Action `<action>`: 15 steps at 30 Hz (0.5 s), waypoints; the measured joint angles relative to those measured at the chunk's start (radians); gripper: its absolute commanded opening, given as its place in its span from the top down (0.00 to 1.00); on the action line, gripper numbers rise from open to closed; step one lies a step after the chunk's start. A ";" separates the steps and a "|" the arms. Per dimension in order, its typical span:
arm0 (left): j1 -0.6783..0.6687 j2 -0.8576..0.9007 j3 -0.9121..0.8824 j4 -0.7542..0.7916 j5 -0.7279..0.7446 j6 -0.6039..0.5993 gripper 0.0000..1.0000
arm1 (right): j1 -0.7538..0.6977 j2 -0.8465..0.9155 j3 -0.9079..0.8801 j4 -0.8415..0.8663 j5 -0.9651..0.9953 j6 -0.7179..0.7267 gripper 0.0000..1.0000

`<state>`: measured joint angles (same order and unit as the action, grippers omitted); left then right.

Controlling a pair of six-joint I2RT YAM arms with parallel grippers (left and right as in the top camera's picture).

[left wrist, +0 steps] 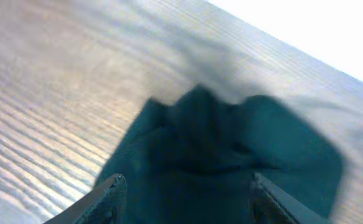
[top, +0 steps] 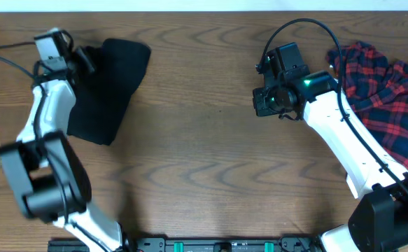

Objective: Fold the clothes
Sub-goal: 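Press and tuck the black bundle's edge with the left gripper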

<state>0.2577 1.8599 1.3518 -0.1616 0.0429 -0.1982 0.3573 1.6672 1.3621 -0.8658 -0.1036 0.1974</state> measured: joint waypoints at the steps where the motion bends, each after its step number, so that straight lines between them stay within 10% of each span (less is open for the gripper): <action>1: -0.011 -0.025 0.002 -0.023 0.011 0.001 0.37 | 0.000 0.000 0.000 0.000 0.000 0.000 0.85; 15: -0.076 0.197 0.005 -0.159 0.059 0.019 0.37 | 0.000 0.000 0.000 -0.002 0.000 0.000 0.85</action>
<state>0.1814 2.0571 1.3563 -0.3210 0.1020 -0.1787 0.3573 1.6672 1.3621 -0.8677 -0.1036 0.1970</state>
